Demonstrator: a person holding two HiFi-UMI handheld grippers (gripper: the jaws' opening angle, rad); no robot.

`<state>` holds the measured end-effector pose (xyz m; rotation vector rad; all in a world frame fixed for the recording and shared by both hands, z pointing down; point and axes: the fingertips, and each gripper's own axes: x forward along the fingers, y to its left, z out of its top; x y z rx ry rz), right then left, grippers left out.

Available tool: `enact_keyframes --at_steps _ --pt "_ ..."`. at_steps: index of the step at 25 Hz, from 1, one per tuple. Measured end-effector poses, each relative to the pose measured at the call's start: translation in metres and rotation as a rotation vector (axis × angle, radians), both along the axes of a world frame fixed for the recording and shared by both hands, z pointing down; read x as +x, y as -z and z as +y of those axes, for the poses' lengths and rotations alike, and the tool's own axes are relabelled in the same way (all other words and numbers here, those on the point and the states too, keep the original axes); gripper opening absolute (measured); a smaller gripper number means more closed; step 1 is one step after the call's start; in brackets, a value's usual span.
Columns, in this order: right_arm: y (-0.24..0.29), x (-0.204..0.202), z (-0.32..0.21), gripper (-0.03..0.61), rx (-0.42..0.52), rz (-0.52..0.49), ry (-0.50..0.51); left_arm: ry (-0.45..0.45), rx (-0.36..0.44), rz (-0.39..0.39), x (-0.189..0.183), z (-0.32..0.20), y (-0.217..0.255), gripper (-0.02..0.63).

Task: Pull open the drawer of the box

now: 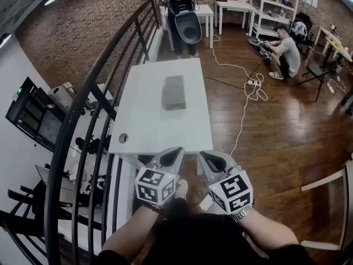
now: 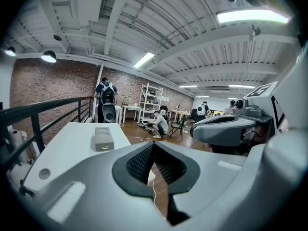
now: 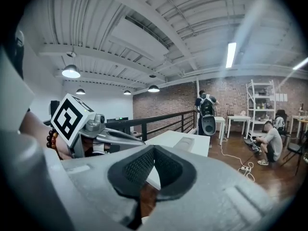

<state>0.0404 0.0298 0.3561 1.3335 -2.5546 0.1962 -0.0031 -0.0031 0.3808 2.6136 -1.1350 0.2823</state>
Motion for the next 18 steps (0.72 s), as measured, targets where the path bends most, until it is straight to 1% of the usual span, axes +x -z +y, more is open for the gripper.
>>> enact_keyframes --at_steps 7,15,18 --pt "-0.015 -0.006 -0.051 -0.009 -0.052 0.020 -0.018 0.015 -0.072 0.033 -0.008 -0.060 -0.020 0.016" --pt "-0.034 -0.022 -0.108 -0.009 -0.132 0.052 -0.018 0.007 -0.206 0.083 -0.014 -0.124 -0.051 0.017" --pt "-0.046 -0.026 -0.132 -0.009 -0.163 0.057 -0.025 0.013 -0.279 0.121 -0.016 -0.150 -0.069 0.017"
